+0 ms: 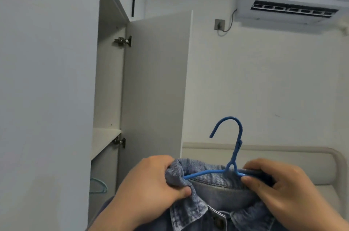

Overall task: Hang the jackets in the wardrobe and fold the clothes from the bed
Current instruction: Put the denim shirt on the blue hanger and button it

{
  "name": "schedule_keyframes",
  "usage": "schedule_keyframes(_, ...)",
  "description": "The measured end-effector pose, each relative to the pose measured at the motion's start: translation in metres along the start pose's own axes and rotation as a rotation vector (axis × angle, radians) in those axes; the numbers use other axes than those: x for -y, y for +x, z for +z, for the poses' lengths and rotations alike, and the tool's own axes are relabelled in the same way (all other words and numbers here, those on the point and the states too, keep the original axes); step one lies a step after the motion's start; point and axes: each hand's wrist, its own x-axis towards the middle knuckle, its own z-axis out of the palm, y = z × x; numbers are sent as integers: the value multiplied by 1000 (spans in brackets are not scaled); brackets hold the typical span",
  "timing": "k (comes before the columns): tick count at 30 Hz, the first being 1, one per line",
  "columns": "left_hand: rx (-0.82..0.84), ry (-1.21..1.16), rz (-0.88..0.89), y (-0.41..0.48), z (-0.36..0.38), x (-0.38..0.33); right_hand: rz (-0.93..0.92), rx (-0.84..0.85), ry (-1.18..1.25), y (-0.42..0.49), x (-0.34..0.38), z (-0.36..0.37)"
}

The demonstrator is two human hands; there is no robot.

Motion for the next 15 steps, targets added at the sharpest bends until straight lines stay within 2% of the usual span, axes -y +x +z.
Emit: schedule_keyframes(15, -31, 70, -184, 27, -7, 128, 17, 153, 161, 55, 3, 150)
